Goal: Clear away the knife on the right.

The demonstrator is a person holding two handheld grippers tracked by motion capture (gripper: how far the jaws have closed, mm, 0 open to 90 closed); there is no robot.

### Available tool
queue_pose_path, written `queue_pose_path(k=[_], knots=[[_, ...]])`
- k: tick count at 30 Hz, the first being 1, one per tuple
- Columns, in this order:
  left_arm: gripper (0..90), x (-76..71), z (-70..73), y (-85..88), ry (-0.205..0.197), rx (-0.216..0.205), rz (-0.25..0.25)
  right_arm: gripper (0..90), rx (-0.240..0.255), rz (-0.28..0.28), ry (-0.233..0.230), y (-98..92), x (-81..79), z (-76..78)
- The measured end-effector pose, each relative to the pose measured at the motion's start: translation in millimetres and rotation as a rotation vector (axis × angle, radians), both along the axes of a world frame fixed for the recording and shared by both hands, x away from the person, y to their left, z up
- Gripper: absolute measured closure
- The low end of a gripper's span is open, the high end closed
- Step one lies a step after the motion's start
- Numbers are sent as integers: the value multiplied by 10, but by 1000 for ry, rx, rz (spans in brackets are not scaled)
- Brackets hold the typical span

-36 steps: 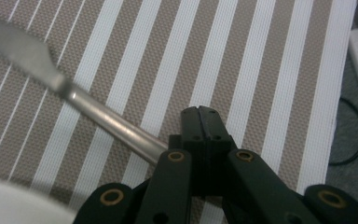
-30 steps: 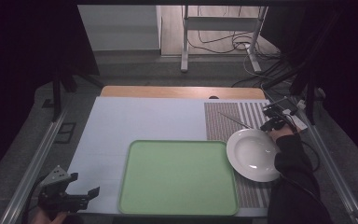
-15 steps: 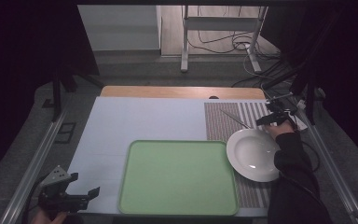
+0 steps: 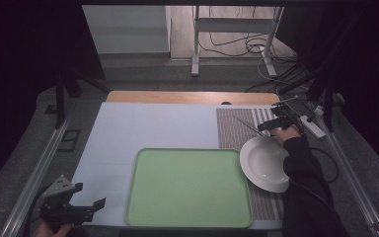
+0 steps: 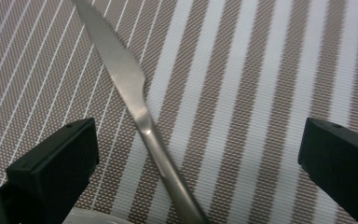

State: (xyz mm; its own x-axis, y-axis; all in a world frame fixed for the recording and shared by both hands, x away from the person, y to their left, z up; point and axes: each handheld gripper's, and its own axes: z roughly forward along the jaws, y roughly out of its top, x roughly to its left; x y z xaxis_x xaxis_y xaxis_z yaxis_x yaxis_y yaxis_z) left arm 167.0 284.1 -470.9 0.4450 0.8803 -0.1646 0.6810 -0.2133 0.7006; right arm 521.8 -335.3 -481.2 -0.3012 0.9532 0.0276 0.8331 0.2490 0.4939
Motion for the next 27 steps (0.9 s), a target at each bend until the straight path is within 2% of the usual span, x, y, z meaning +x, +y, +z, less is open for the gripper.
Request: queue_pose_path(k=[4,9,10,13,14,15,19,21,25,27], knots=[[23,-1,0,-1,-1,1,0,0,-49,10,22,118,26,-104],[23,-1,0,-1,-1,0,0,4,-93,20,29,152,45,-179],[23,0,0,-1,-1,0,0,64,-120,40,41,159,45,-206],[23,-1,1,-1,-1,1,-1,106,-126,57,40,150,44,-221],[23,-2,0,-1,-1,2,-1,202,-100,65,42,129,41,-208],[23,-2,1,-2,-1,2,-1,202,-100,65,42,129,41,-208],[23,-2,0,-2,-1,3,-1,400,-102,109,46,95,13,-157],[23,-3,1,-3,-1,4,-1,470,-99,133,54,71,4,-143],[24,-2,0,-6,0,4,-1,769,-90,178,60,36,-17,-116],[24,-2,0,-6,0,3,0,795,-92,192,50,27,-24,-119]])
